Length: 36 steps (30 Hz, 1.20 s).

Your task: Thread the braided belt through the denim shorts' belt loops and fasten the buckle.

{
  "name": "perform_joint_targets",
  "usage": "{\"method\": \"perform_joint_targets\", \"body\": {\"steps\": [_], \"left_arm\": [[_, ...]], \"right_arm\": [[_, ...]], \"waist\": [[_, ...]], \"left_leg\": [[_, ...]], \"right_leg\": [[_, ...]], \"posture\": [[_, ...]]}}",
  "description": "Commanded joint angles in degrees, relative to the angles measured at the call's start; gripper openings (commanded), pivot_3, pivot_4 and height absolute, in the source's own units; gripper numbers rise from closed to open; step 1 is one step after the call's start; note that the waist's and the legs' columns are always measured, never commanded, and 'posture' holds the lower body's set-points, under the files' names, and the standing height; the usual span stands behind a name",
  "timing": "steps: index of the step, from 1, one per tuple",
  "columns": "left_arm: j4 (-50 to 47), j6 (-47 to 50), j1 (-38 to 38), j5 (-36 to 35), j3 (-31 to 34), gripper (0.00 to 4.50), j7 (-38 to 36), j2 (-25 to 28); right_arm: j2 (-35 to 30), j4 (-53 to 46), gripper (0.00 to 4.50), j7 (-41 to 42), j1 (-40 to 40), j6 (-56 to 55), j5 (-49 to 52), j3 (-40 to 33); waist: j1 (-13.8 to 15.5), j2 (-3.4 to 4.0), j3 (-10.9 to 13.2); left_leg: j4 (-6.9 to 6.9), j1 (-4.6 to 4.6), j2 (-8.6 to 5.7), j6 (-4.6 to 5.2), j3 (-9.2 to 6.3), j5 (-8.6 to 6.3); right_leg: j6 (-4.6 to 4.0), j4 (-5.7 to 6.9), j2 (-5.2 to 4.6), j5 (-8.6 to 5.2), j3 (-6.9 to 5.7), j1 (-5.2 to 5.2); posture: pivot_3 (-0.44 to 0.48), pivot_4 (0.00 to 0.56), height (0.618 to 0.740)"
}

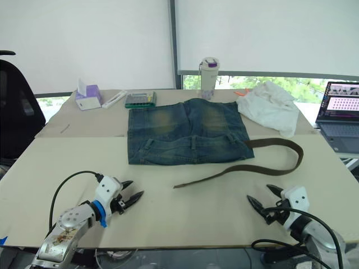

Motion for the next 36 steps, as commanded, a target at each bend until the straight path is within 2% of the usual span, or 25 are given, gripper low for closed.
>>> {"method": "perform_joint_targets", "body": {"steps": [1, 11, 16, 19, 21, 24, 27, 33, 35, 36], "left_arm": [[-3.04, -1.22, 0.66, -0.74, 0.78, 2.98, -0.8, 0.91], [-3.86, -2.88, 0.73, -1.01, 0.7, 2.98, -2.92, 1.7], [-3.75, -4.46, -1.89, -4.11, 2.0, 2.98, -10.2, 6.5], [-3.09, -2.33, -5.0, -7.02, 3.19, 2.98, -13.5, 8.99], [-2.86, -1.05, -7.19, -8.52, 3.52, 2.98, -15.32, 10.29], [-3.22, 0.04, -8.78, -9.68, 3.48, 2.98, -16.92, 11.48], [-4.03, 1.04, -10.13, -10.07, 3.27, 2.98, -17.66, 12.45], [-5.26, 2.52, -10.83, -9.9, 3.35, 2.98, -17.19, 12.97], [-5.94, 3.15, -10.58, -10.19, 3.74, 3.03, -16.85, 13.04], [-6.22, 3.42, -10.47, -10.33, 3.9, 3.03, -16.7, 13.05]], "right_arm": [[-1.42, -0.96, 4.5, 0.71, -0.41, -0.39, 1.11, -2.06], [-3.4, -2.67, 4.5, 1.19, -1.84, 1.08, 1.48, -2.07], [-8.04, -8.25, 4.5, -0.19, -11.14, 11.5, -0.3, 2.71], [-11.63, -7.19, 4.5, -0.16, -21.32, 17.05, -7.34, 11.02], [-12.12, -3.98, 4.5, 0.02, -29.54, 21.0, -11.94, 17.07], [-12.0, 1.34, 4.5, 1.98, -37.7, 21.94, -17.98, 24.58], [-10.7, 13.05, 4.5, 3.76, -46.8, 19.77, -26.11, 33.07], [-4.84, 33.81, 4.5, 0.39, -58.09, 13.7, -35.49, 40.44], [-3.52, 37.8, 3.95, 0.4, -59.93, 10.75, -35.65, 40.21], [-3.08, 39.01, 3.81, 0.66, -60.43, 9.62, -35.59, 39.88]], "waist": [[0.0, 0.0, 0.0], [-0.01, 0.01, 0.01], [-0.37, 0.22, 0.14], [-0.55, 0.21, 0.2], [-0.34, 0.2, 0.22], [-0.03, 0.19, 0.23], [0.06, 0.18, 0.24], [-0.35, 0.12, 0.27], [-0.51, 0.09, 0.27], [-0.57, 0.09, 0.27]], "left_leg": [[0.0, 0.0, 0.0, 0.0, 0.0, 0.0], [0.0, 0.0, 0.0, 0.0, 0.0, 0.0], [0.01, 0.03, 0.0, 0.0, 0.05, 0.0], [0.0, 0.06, 0.04, 0.0, 0.05, 0.0], [0.03, 0.01, 0.0, 0.01, 0.07, 0.01], [0.05, -0.02, -0.04, 0.01, 0.05, 0.01], [0.09, -0.12, -0.1, 0.02, 0.05, 0.01], [0.12, -0.11, -0.09, 0.02, 0.03, 0.01], [0.11, -0.04, -0.06, 0.02, 0.03, 0.01], [0.1, -0.02, -0.05, 0.02, 0.02, 0.01]], "right_leg": [[0.0, 0.0, 0.0, 0.0, 0.0, 0.0], [0.0, -0.01, -0.01, 0.0, 0.01, 0.0], [-0.01, 0.08, 0.02, 0.01, 0.0, -0.05], [-0.02, 0.08, 0.12, 0.01, -0.12, -0.07], [-0.01, 0.11, 0.14, 0.01, -0.22, -0.16], [-0.01, 0.1, 0.16, 0.01, -0.36, -0.17], [-0.01, 0.07, 0.14, 0.01, -0.44, -0.22], [0.0, 0.1, 0.1, 0.02, -0.47, -0.22], [-0.01, 0.13, 0.09, 0.03, -0.47, -0.19], [-0.01, 0.13, 0.08, 0.03, -0.48, -0.17]], "posture": [[0.0, 0.15, 0.74], [0.0, 0.15, 0.74], [0.0, 0.15, 0.74], [0.0, 0.15, 0.74], [0.0, 0.15, 0.74], [0.0, 0.15, 0.74], [0.0, 0.15, 0.74], [0.0, 0.15, 0.74], [0.0, 0.15, 0.74], [0.0, 0.15, 0.74]]}}
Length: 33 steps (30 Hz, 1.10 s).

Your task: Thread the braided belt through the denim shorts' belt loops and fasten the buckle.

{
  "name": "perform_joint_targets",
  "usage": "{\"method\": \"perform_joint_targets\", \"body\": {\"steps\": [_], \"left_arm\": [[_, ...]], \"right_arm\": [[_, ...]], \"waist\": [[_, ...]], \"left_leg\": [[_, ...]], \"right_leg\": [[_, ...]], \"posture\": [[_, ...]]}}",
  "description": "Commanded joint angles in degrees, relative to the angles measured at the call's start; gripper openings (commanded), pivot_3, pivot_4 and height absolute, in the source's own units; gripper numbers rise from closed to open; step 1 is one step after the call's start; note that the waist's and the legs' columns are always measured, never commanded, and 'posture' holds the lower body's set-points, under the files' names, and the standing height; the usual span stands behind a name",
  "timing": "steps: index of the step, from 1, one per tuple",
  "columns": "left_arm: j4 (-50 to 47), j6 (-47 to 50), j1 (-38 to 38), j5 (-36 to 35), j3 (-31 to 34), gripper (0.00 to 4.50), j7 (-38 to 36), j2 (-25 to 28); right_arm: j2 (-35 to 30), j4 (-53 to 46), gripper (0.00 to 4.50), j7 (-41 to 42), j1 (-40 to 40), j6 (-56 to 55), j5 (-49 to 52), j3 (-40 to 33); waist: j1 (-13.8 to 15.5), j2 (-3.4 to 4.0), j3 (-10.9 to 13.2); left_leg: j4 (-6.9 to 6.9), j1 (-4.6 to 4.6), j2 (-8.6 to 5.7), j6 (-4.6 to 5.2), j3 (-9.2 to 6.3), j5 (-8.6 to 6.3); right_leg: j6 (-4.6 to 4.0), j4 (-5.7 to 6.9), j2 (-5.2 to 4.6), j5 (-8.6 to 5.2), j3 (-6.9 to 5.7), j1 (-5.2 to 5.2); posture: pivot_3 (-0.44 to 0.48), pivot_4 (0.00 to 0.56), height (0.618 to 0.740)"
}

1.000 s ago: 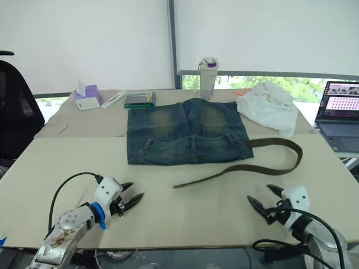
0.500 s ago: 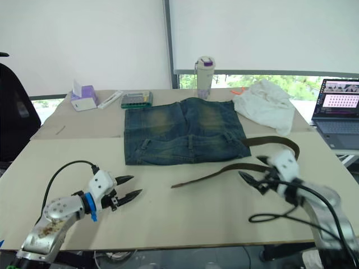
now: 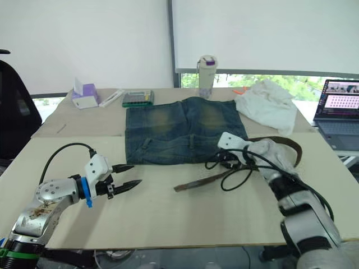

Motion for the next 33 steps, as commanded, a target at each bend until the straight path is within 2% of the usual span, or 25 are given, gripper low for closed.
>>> {"method": "perform_joint_targets", "body": {"steps": [1, 3, 4, 5, 9, 11, 15, 21, 26, 30, 32, 33], "left_arm": [[-2.79, 1.01, -0.03, -0.84, 1.5, 3.03, 0.6, 0.92], [-3.41, 1.61, 0.35, -0.96, 1.75, 3.03, 0.83, 1.02], [-3.65, 1.81, 0.51, -0.99, 1.84, 3.03, 0.92, 1.05], [-3.84, 2.04, 0.61, -1.01, 1.92, 3.03, 1.06, 1.02], [-4.04, 2.42, 0.42, -0.77, 1.5, 3.03, 1.44, 0.74], [-4.11, 2.51, 0.18, -0.71, 1.09, 3.03, 1.33, 0.76], [-4.25, 2.64, -0.01, -0.67, 0.65, 3.03, 0.92, 1.05], [-5.03, 3.4, 0.02, -0.71, -0.3, 3.03, 0.5, 1.19], [-5.93, 4.28, 0.18, -1.0, -0.43, 3.03, 0.02, 1.55], [-6.33, 4.31, 0.39, -0.59, -1.49, 3.03, -0.52, 1.5], [-6.35, 4.29, 0.16, -0.49, -1.91, 3.03, -0.69, 1.41], [-6.46, 4.49, 0.02, -0.65, -1.99, 3.03, -0.87, 1.48]], "right_arm": [[0.91, 5.71, 3.29, -0.73, -1.48, -4.43, -1.79, -0.17], [1.66, 6.54, 2.56, -0.49, -1.94, -6.27, -1.21, -1.15], [1.9, 6.71, 2.33, -0.27, -2.0, -6.98, -0.98, -1.52], [2.13, 6.38, 1.89, 0.21, -1.77, -7.15, -0.48, -2.01], [1.26, 2.96, 0.5, 2.21, 0.31, -7.34, 0.2, -2.82], [-0.37, -0.44, 0.04, 4.72, 2.49, -6.9, 0.92, -3.28], [-5.74, -11.68, 0.04, 11.87, 9.07, -3.12, 2.9, -4.67], [-15.96, -34.69, 0.04, 21.32, 23.25, 8.81, 9.85, -9.14], [-22.45, -44.48, 0.04, 23.67, 31.71, 13.51, 12.54, -12.48], [-21.39, -43.55, 0.04, 18.37, 32.18, 10.12, 11.98, -15.06], [-19.78, -42.15, 0.86, 14.51, 31.15, 6.65, 11.49, -16.46], [-20.77, -43.46, 1.21, 15.94, 32.23, 7.83, 13.41, -17.84]], "waist": [[-0.08, 0.0, 0.0], [-0.12, 0.0, 0.0], [-0.17, 0.0, 0.0], [-0.21, 0.0, 0.0], [-0.46, 0.01, 0.0], [-0.3, 0.02, 0.0], [0.55, 0.04, 0.01], [1.77, 0.06, 0.01], [1.73, 0.1, 0.03], [1.49, 0.09, 0.04], [1.18, 0.08, 0.05], [1.1, 0.11, 0.07]], "left_leg": [[0.0, 0.01, 0.0, 0.0, 0.0, 0.0], [0.0, 0.01, 0.0, 0.0, -0.01, 0.0], [0.0, 0.01, 0.0, 0.0, -0.01, 0.0], [0.0, 0.01, 0.0, 0.0, -0.01, 0.0], [-0.02, 0.0, 0.01, 0.0, -0.02, 0.0], [-0.05, 0.0, 0.01, 0.0, -0.04, 0.0], [-0.06, -0.11, 0.0, 0.0, -0.1, 0.0], [-0.03, -0.28, -0.01, 0.0, -0.26, -0.01], [-0.02, -0.26, 0.01, 0.0, -0.26, -0.01], [0.02, -0.25, 0.02, 0.0, -0.26, -0.01], [0.02, -0.23, 0.01, 0.0, -0.24, -0.01], [0.02, -0.22, 0.02, 0.0, -0.24, 0.0]], "right_leg": [[0.0, 0.03, -0.01, 0.0, 0.0, 0.0], [0.0, 0.04, -0.02, 0.0, 0.0, 0.0], [0.0, 0.05, -0.03, 0.0, 0.0, 0.0], [0.0, 0.06, -0.04, 0.0, 0.01, -0.01], [0.0, 0.11, -0.05, 0.0, 0.02, -0.06], [0.0, 0.11, -0.05, 0.0, 0.01, -0.06], [0.0, 0.09, -0.08, 0.0, -0.04, -0.07], [0.0, -0.03, -0.14, 0.0, -0.23, -0.07], [-0.01, -0.14, -0.16, -0.01, -0.19, -0.04], [-0.01, -0.16, -0.14, -0.01, -0.19, -0.04], [-0.01, -0.14, -0.12, -0.01, -0.14, -0.04], [-0.01, -0.13, -0.09, -0.01, -0.14, -0.04]], "posture": [[0.0, 0.15, 0.74], [0.0, 0.15, 0.74], [0.0, 0.15, 0.74], [0.0, 0.15, 0.74], [0.0, 0.15, 0.74], [0.0, 0.15, 0.74], [0.0, 0.15, 0.74], [0.0, 0.15, 0.74], [0.0, 0.15, 0.74], [0.0, 0.15, 0.74], [0.0, 0.15, 0.74], [0.0, 0.15, 0.74]]}}
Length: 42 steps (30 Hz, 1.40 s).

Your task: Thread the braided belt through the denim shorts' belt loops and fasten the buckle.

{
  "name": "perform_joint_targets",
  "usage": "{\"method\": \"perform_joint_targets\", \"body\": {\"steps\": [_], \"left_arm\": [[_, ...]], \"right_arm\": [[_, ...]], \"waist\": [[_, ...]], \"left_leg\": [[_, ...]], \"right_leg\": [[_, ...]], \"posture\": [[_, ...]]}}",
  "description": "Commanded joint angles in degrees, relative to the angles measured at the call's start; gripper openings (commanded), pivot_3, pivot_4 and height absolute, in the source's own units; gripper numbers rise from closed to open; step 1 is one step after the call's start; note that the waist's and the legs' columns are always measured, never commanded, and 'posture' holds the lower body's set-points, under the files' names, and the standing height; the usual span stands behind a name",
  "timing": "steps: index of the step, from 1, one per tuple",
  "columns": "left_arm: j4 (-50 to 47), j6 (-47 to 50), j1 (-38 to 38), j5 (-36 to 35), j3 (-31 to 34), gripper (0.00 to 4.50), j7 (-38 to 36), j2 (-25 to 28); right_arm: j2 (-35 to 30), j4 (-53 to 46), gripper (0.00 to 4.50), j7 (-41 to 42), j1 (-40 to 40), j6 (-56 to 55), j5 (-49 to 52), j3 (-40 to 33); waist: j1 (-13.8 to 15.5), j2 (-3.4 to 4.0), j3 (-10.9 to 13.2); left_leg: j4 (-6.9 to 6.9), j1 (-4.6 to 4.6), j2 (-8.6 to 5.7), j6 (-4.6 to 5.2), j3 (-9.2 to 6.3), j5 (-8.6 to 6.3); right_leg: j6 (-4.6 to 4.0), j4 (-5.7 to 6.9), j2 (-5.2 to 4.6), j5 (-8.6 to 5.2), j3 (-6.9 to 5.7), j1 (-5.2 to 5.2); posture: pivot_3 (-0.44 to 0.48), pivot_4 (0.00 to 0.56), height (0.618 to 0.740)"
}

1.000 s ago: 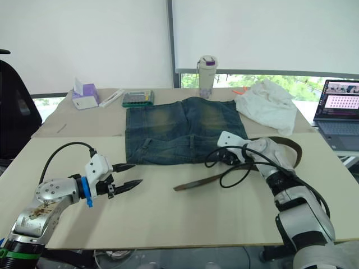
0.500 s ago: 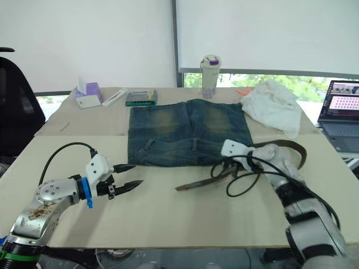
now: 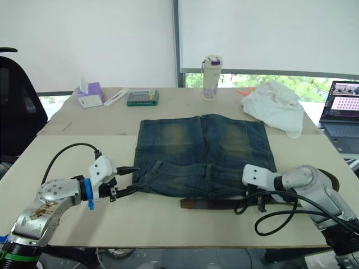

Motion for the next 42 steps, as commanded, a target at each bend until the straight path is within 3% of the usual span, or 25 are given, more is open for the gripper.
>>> {"method": "perform_joint_targets", "body": {"steps": [1, 6, 9, 13, 18, 25, 32, 42], "left_arm": [[-2.1, 0.14, -0.49, -0.71, -0.1, 3.03, -0.7, 0.72], [-3.12, 0.78, 0.06, -1.38, 0.04, 3.03, -1.77, 1.56], [-4.93, 0.86, 1.4, -1.81, -0.57, 3.03, -3.63, 2.72], [-6.92, 1.34, 2.62, -2.98, -1.32, 3.03, -5.74, 4.03], [-7.79, 1.49, 3.0, -2.64, -2.32, 3.03, -6.72, 4.63], [-7.83, 1.28, 2.88, -2.13, -3.16, 3.03, -6.18, 4.51], [-7.08, 0.02, 3.55, -1.6, -2.78, 3.03, -5.69, 4.66], [-6.05, -1.84, 5.21, -1.17, -2.74, 3.03, -4.36, 3.82]], "right_arm": [[-1.45, -2.26, 1.54, -0.6, 0.66, -0.32, 3.32, -6.69], [-3.82, -4.73, 3.3, -0.07, 3.78, 0.42, 8.42, -15.73], [-5.2, -14.21, 4.33, 5.25, 9.61, 7.5, 17.77, -21.94], [-6.01, -24.95, 4.33, 7.28, 18.66, 11.99, 23.29, -22.72], [-3.39, -27.32, 4.33, 2.47, 21.17, 10.28, 19.78, -14.72], [1.71, -18.65, 4.33, -3.23, 11.71, 8.15, 10.94, -1.69], [3.01, -12.33, 4.33, -4.32, 5.82, 8.71, 6.28, 3.67], [2.6, -15.26, 1.04, -4.02, 7.19, 3.62, 5.6, 2.14]], "waist": [[-0.08, 0.1, 0.06], [0.04, 0.13, 0.08], [0.12, 0.12, 0.08], [0.21, 0.1, 0.09], [-0.12, -0.01, 0.15], [-0.32, -0.01, 0.22], [-0.24, -0.06, 0.24], [-0.27, -0.07, 0.23]], "left_leg": [[0.0, -0.01, -0.01, 0.0, 0.0, 0.0], [0.06, -0.07, -0.03, 0.01, 0.0, 0.0], [0.09, -0.04, -0.01, 0.02, -0.01, -0.01], [0.08, -0.03, 0.06, 0.05, -0.06, -0.02], [0.17, 0.05, 0.03, 0.05, -0.01, -0.02], [0.2, 0.06, -0.04, 0.05, 0.0, -0.02], [0.22, 0.07, -0.04, 0.05, -0.02, -0.02], [0.22, 0.1, -0.03, 0.05, -0.03, -0.02]], "right_leg": [[0.0, 0.01, 0.01, 0.0, -0.01, 0.0], [0.01, 0.02, 0.11, 0.0, -0.08, 0.01], [0.02, -0.02, 0.09, 0.0, -0.11, 0.11], [0.02, -0.02, 0.09, -0.01, -0.12, 0.16], [0.03, 0.01, 0.12, -0.02, -0.11, 0.23], [0.06, 0.04, 0.3, -0.03, -0.14, 0.2], [0.05, 0.06, 0.33, -0.03, -0.21, 0.22], [0.05, 0.08, 0.23, -0.03, -0.22, 0.24]], "posture": [[0.0, 0.15, 0.74], [0.0, 0.15, 0.74], [0.0, 0.15, 0.74], [0.0, 0.15, 0.74], [0.0, 0.15, 0.74], [0.0, 0.15, 0.74], [0.0, 0.15, 0.74], [0.0, 0.15, 0.74]]}}
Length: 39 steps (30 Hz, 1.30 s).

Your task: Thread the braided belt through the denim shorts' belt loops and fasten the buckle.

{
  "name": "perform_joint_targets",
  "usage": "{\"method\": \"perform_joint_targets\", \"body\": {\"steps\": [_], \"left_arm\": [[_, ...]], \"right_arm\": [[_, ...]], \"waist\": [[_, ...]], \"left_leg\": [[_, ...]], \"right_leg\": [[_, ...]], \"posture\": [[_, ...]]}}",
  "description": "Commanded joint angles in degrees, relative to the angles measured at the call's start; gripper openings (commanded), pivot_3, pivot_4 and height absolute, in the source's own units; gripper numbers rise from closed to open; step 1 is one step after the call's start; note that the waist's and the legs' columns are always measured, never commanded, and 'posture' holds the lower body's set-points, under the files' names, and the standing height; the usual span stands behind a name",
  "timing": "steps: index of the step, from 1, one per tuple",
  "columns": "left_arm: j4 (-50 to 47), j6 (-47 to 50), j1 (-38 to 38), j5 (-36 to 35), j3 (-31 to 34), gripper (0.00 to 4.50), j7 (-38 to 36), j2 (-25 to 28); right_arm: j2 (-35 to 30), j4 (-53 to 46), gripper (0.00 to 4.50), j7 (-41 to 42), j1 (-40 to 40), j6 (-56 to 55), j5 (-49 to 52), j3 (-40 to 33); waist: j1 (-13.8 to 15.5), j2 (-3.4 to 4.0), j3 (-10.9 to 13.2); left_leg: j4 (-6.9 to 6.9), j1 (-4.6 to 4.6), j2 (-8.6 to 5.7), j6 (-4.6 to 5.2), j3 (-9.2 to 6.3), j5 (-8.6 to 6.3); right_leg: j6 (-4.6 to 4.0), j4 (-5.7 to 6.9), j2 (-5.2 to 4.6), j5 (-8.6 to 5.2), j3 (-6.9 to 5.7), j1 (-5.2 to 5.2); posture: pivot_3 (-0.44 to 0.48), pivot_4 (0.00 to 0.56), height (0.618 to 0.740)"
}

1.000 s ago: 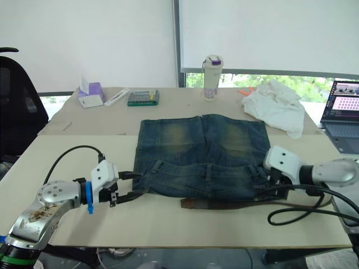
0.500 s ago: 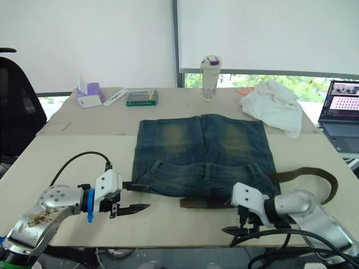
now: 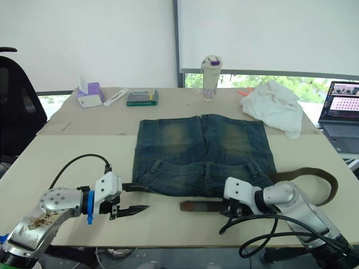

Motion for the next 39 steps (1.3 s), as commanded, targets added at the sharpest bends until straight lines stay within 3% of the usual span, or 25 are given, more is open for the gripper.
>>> {"method": "perform_joint_targets", "body": {"steps": [1, 3, 4, 10, 17, 21, 25, 32, 39], "left_arm": [[-0.44, -1.49, 0.12, 0.11, 0.83, 3.03, 0.5, -0.35], [-0.21, -1.71, 0.06, 0.23, 0.55, 3.03, 0.57, -0.52], [-0.07, -1.86, 0.01, 0.31, 0.43, 3.03, 0.55, -0.59], [-0.55, -1.59, -0.66, 0.11, -1.39, 3.03, 0.34, -2.22], [-0.24, -1.06, -2.38, 0.18, -2.47, 3.03, 0.43, -2.97], [-1.35, 1.58, -3.99, -4.49, -3.23, 3.03, 1.59, -7.71], [-0.28, 6.52, -6.1, -11.12, -2.54, 3.03, 3.4, -14.06], [3.81, 9.62, -10.78, -17.01, -2.45, 3.03, 3.49, -20.41], [3.8, 9.89, -12.94, -16.71, -6.47, 3.03, -0.02, -20.76]], "right_arm": [[-0.74, -0.96, 0.78, -0.73, 0.71, -3.91, -0.7, -2.21], [-1.06, -0.8, 0.08, -0.92, 1.37, -5.87, -0.72, -3.3], [-0.67, -1.1, 0.03, -1.04, 1.67, -5.84, 0.26, -4.24], [0.5, -3.89, 0.03, -0.29, 2.74, -3.48, 6.67, -9.26], [0.56, -6.35, 0.03, -0.3, 3.9, -3.31, 8.68, -10.3], [0.32, -11.87, 0.03, 0.84, 5.15, 4.6, 18.87, -15.28], [0.33, -13.04, 0.03, 1.05, 5.86, 7.87, 23.99, -17.84], [0.03, -13.23, 0.03, 1.72, 6.64, 9.63, 30.66, -21.91], [-0.27, -12.99, 0.03, 1.61, 6.53, 8.86, 29.92, -21.14]], "waist": [[-0.03, 0.0, 0.0], [-0.03, 0.01, 0.0], [-0.03, 0.01, 0.0], [-0.02, 0.01, 0.0], [0.02, 0.01, 0.0], [0.19, 0.04, 0.0], [0.4, -0.03, -0.02], [0.59, -0.02, -0.02], [0.59, -0.01, -0.03]], "left_leg": [[0.0, 0.0, 0.01, 0.0, 0.0, 0.0], [0.0, 0.0, 0.01, 0.0, 0.0, 0.0], [-0.01, 0.0, 0.01, 0.0, 0.0, 0.0], [0.0, -0.01, 0.0, 0.0, 0.0, 0.0], [0.01, -0.02, 0.0, 0.0, 0.0, 0.0], [0.01, -0.05, -0.01, 0.0, 0.0, 0.0], [0.1, -0.08, 0.0, 0.02, -0.04, -0.01], [0.23, -0.12, -0.01, 0.05, -0.05, -0.03], [0.28, -0.15, -0.03, 0.07, -0.05, -0.04]], "right_leg": [[0.0, 0.0, 0.0, 0.0, 0.0, 0.0], [0.0, 0.01, 0.01, 0.0, -0.01, -0.01], [0.0, 0.01, 0.0, 0.0, -0.01, -0.01], [0.0, 0.01, 0.0, 0.0, -0.01, -0.01], [0.0, 0.02, 0.02, 0.0, -0.01, -0.01], [0.0, 0.02, 0.01, 0.0, -0.01, 0.0], [0.01, 0.02, 0.04, 0.0, -0.08, 0.04], [0.01, 0.05, 0.16, 0.0, -0.11, 0.05], [0.01, 0.04, 0.26, 0.0, -0.1, 0.06]], "posture": [[0.0, 0.15, 0.74], [0.0, 0.15, 0.74], [0.0, 0.15, 0.74], [0.0, 0.15, 0.74], [0.0, 0.15, 0.74], [0.0, 0.15, 0.74], [0.0, 0.15, 0.74], [0.0, 0.15, 0.74], [0.0, 0.15, 0.74]]}}
